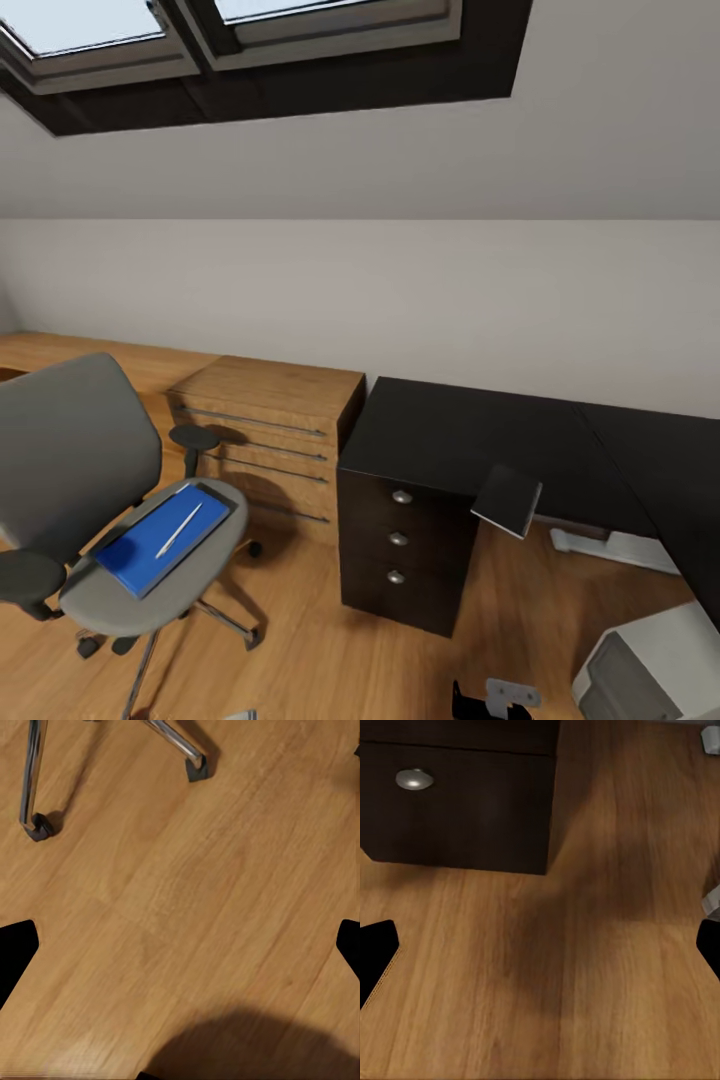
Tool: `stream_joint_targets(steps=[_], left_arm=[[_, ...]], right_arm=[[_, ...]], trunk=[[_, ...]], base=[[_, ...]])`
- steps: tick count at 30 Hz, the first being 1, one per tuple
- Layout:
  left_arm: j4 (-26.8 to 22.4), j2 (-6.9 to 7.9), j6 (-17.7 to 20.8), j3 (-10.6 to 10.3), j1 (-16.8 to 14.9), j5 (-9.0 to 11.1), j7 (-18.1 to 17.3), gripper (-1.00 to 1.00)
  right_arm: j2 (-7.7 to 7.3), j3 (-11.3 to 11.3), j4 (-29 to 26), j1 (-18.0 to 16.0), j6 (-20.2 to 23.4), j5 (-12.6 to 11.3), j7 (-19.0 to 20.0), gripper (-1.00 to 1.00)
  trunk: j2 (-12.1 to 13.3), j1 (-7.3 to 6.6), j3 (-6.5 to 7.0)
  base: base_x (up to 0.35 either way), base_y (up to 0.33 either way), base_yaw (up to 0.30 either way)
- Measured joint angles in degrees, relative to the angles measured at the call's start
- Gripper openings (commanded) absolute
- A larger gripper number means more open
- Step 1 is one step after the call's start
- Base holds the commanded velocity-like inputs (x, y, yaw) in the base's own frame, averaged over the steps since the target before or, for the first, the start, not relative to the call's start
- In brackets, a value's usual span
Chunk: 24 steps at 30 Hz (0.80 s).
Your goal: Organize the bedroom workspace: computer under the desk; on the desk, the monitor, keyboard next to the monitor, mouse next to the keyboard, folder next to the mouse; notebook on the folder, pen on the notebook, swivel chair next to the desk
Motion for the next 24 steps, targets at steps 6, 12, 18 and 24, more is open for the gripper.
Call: stream_joint_targets(steps=[6,12,18,24], left_arm=[[0.0,0.0,-0.1,0.0,0.0,0.0,0.0,1.0],[0.0,-0.01,-0.1,0.0,0.0,-0.2,0.0,1.0],[0.0,-0.01,-0.1,0.0,0.0,-0.2,0.0,1.0],[0.0,-0.01,-0.3,0.0,0.0,-0.2,0.0,1.0]], right_arm=[[0.03,-0.1,0.0,0.0,0.0,-0.1,0.0,1.0],[0.06,0.0,-0.1,0.0,0.0,-0.3,0.0,1.0],[0.05,0.0,-0.1,0.0,-0.1,-0.3,-0.1,1.0],[0.07,0.0,-0.1,0.0,-0.1,-0.2,-0.1,1.0]], trunk=[[0.0,0.0,-0.1],[0.0,0.0,-0.49],[0.0,0.0,-0.98],[0.0,0.0,-1.47]], base=[[0.0,0.0,0.267],[0.0,0.0,0.162],[0.0,0.0,0.131],[0.0,0.151,0.13]])
